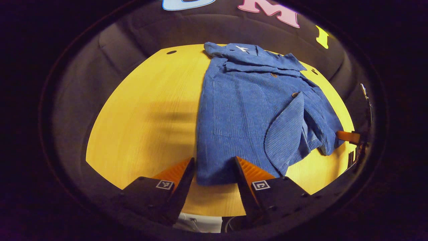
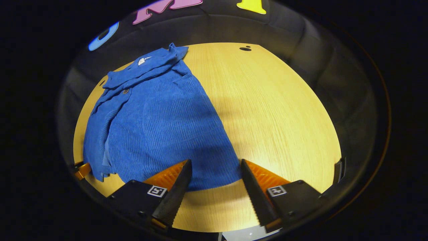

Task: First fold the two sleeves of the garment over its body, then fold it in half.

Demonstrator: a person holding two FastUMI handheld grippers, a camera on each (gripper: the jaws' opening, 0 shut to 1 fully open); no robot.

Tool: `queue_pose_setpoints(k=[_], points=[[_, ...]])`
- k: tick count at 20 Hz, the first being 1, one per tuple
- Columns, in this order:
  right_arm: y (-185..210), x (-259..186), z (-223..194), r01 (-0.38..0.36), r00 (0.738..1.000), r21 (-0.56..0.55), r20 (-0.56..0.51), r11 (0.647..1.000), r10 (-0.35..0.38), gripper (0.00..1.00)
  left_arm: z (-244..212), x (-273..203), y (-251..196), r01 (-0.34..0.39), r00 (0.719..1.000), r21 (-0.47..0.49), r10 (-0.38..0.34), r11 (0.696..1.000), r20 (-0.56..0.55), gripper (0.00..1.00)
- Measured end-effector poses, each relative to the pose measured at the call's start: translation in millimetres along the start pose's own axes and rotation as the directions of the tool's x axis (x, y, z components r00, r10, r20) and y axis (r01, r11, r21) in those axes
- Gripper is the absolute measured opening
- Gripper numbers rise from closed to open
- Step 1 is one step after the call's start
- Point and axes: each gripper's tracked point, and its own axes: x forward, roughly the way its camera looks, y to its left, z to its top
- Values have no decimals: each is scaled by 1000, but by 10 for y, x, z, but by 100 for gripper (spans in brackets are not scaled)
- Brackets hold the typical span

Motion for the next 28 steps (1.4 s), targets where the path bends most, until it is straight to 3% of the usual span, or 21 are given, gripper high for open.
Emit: queue_pose_setpoints(k=[1,2,3,5,6,7,8,10,13,17,23,28], points=[[-2,13,-5,4,1000,4,-12,1000,-4,82,11,-16,-42,5,1000,14,-5,1000,4,58],[11,6,25,-4,1000,11,-15,1000,5,81,-2,28,-95,27,1000,37,-27,999,10,53],[50,28,27,-5,1000,42,-13,999,6,63,26,0,-119,22,1000,34,-23,999,17,37],[94,61,59,-7,1000,61,-5,998,7,28,35,24,-143,21,1000,45,-21,999,18,20],[132,65,8,0,1000,66,-12,998,1,29,34,145,-192,26,999,31,-27,999,27,19],[152,50,54,-1,1000,59,3,998,1,9,34,29,-184,33,999,10,-33,999,23,5],[206,59,13,-19,1000,43,-11,999,19,2,56,52,-189,48,998,3,-48,999,27,4],[340,31,3,-68,997,44,-34,997,70,2,63,44,-274,119,993,-22,-118,993,24,1],[479,-70,-33,-104,994,57,-32,993,106,2,69,-22,-214,149,989,-67,-148,987,19,0],[791,-341,94,-180,984,93,10,979,180,2,295,-343,-302,235,970,-121,-224,964,98,0],[1229,-739,590,-271,958,19,102,962,268,2,782,-713,-330,281,945,-99,-258,955,200,0],[1586,-947,1259,-350,919,-7,190,937,345,2,1606,-919,-212,282,914,-70,-245,957,324,0]])
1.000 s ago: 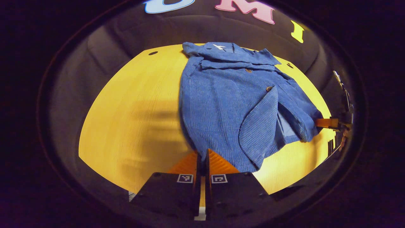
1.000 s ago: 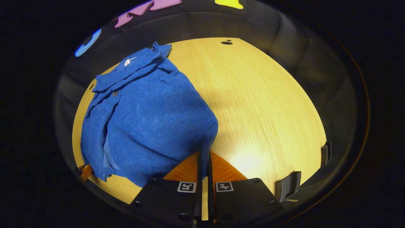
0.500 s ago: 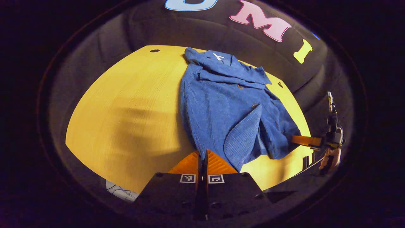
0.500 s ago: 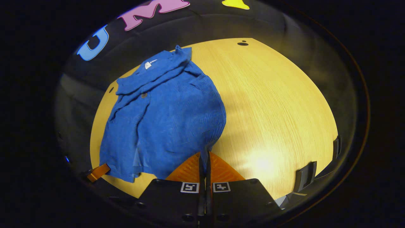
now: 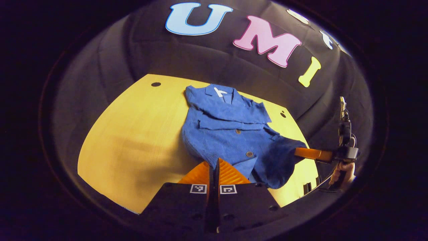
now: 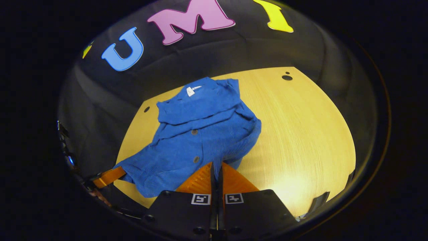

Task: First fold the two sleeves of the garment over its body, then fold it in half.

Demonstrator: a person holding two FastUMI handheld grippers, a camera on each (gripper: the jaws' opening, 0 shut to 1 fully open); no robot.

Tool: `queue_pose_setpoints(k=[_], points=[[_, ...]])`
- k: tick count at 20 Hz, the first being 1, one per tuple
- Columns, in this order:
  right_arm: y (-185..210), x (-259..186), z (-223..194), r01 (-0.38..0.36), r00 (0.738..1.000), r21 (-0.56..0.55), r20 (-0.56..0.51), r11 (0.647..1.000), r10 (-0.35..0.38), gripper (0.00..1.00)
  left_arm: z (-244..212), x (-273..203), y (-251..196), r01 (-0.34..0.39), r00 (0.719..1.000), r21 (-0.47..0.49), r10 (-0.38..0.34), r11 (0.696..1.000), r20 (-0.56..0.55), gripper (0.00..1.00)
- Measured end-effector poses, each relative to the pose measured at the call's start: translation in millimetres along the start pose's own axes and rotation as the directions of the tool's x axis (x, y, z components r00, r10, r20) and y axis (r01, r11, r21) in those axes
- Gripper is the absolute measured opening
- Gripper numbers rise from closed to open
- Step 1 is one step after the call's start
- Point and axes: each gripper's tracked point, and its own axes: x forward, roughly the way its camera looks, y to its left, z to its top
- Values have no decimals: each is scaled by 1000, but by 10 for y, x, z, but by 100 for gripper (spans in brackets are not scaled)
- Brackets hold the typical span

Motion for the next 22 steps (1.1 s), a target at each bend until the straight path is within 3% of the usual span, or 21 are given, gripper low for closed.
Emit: queue_pose_setpoints(k=[6,12,15,17,22], points=[[300,199,1059,-61,990,-25,129,998,64,1,1118,335,27,2,991,57,-10,998,133,0],[382,641,2030,-58,966,-93,247,994,79,1,2093,879,29,-25,969,135,-9,991,249,0],[293,944,2490,-48,950,-71,304,996,68,1,2510,1284,181,-62,952,138,17,989,304,0],[209,1196,2763,-36,939,-55,339,998,53,1,2869,1645,320,-95,917,122,39,988,397,0],[-145,2044,3133,15,925,-28,379,999,-3,1,3065,2548,744,-117,912,104,65,988,405,0]])
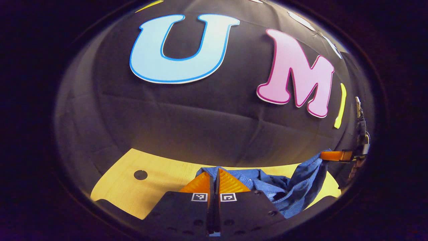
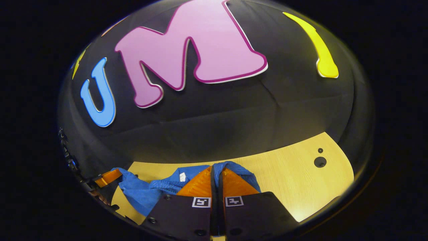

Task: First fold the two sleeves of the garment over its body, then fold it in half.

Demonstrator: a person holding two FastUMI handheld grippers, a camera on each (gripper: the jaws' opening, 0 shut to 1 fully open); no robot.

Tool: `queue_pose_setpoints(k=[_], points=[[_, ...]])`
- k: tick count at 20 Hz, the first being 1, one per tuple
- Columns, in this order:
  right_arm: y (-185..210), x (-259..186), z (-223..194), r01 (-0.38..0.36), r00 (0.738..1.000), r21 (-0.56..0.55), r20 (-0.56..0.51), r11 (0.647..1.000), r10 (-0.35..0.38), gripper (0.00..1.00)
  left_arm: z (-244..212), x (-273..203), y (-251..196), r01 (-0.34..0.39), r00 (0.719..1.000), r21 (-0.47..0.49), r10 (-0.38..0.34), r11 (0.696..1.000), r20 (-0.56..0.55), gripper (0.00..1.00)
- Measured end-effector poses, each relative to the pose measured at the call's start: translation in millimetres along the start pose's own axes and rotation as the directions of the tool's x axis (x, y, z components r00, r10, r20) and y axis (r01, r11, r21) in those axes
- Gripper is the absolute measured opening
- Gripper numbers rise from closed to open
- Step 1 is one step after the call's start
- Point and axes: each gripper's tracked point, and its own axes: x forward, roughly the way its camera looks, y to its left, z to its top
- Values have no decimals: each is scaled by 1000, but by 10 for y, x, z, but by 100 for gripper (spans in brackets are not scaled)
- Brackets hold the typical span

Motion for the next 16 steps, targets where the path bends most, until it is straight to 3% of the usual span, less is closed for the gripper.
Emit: queue_pose_setpoints(k=[4,6,8,9,11,12,16], points=[[-341,614,-218,74,997,1,9,997,-74,1,-227,608,202,-6,999,38,5,999,36,0],[-420,787,-444,107,994,6,-19,994,-107,1,-386,775,249,-7,1000,39,6,999,26,6],[-393,868,-662,114,992,-22,-42,993,-115,17,-512,869,320,-44,999,15,43,999,11,59],[-398,853,-739,111,992,-62,-45,992,-114,43,-605,789,327,-58,998,-6,58,998,-13,85],[-370,755,-752,133,991,-138,13,982,-132,95,-642,751,335,-93,995,-35,93,995,-22,85],[-339,707,-708,140,989,-172,65,975,-131,99,-610,696,301,-93,996,-26,93,995,-7,85],[-181,378,-585,171,972,-266,201,948,-119,98,-271,338,130,-95,989,98,83,991,124,85]])
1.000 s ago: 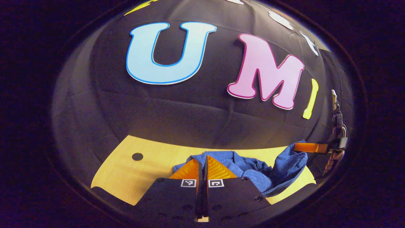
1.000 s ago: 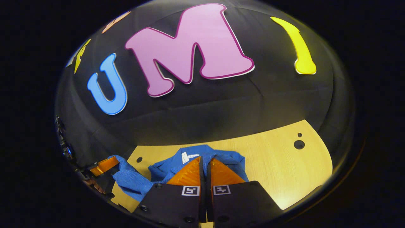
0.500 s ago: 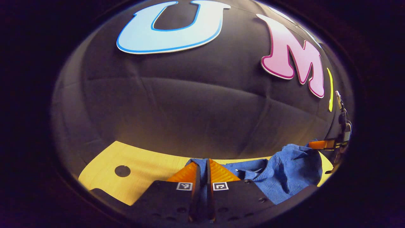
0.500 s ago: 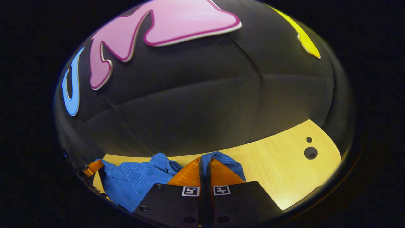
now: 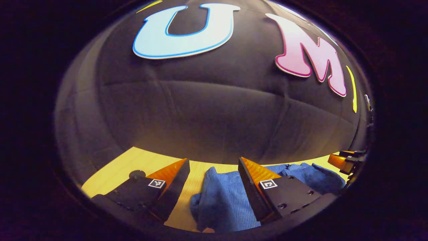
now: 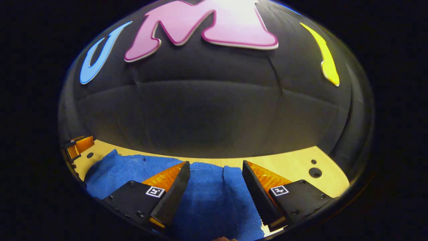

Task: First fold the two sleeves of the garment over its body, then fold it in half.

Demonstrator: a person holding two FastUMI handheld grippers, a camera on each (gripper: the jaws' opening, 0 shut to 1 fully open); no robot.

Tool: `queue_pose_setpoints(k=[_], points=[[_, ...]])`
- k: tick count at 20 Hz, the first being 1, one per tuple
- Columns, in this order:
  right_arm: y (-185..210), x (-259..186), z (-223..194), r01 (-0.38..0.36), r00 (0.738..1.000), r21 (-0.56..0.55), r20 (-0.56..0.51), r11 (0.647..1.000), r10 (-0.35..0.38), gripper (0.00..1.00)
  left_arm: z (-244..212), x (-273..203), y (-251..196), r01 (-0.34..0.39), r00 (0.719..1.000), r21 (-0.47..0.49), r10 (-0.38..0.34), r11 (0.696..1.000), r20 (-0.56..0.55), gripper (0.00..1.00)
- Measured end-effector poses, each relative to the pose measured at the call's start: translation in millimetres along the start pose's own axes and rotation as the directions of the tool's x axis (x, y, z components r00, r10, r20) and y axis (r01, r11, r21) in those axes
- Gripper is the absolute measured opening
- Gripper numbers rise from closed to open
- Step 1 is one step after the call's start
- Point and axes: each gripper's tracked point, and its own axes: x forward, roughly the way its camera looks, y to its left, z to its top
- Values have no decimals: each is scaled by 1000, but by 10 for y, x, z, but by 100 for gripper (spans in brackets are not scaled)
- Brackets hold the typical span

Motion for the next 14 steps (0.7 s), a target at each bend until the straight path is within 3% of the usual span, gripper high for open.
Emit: queue_pose_setpoints(k=[2,5,9,10,11,13,14], points=[[10,-130,-1,8,1000,-6,28,1000,-8,99,178,-203,-183,45,997,12,-46,999,57,85],[8,-400,182,44,985,-24,166,999,-40,98,298,-561,-471,98,987,20,-100,995,124,85],[39,-965,245,1,974,10,226,1000,-3,98,419,-1212,-761,140,966,75,-153,987,209,84],[36,-1143,231,-6,973,15,230,1000,3,98,462,-1378,-833,153,954,84,-169,985,247,87],[15,-1310,223,-11,969,23,245,1000,5,98,531,-1545,-904,176,938,87,-194,980,288,83],[25,-1573,270,-41,962,36,270,999,30,97,559,-1882,-1103,241,924,89,-256,967,283,80],[-7,-1707,292,-38,960,17,277,999,31,97,581,-1990,-1115,239,926,71,-249,968,284,82]])
